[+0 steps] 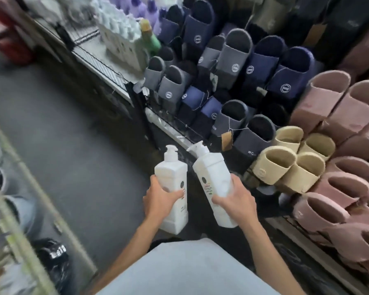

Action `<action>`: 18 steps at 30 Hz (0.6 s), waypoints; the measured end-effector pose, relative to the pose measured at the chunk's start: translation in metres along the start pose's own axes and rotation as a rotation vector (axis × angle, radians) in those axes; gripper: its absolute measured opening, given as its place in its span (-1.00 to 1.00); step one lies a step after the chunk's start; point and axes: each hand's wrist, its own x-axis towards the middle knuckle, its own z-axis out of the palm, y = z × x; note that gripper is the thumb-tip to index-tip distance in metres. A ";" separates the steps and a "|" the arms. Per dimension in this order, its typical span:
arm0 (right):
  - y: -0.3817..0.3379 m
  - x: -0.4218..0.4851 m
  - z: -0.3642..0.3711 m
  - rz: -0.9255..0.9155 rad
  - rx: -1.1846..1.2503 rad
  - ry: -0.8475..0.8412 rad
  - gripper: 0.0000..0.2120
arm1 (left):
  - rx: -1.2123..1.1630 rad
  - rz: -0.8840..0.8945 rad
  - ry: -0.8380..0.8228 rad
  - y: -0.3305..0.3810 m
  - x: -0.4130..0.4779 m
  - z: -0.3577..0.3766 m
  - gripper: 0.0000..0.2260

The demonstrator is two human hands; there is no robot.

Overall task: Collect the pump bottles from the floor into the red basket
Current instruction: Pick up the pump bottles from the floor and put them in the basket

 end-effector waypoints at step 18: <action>-0.191 0.054 0.127 -0.426 -0.158 -0.291 -0.35 | -0.100 -0.336 0.431 -0.108 0.064 -0.171 -0.35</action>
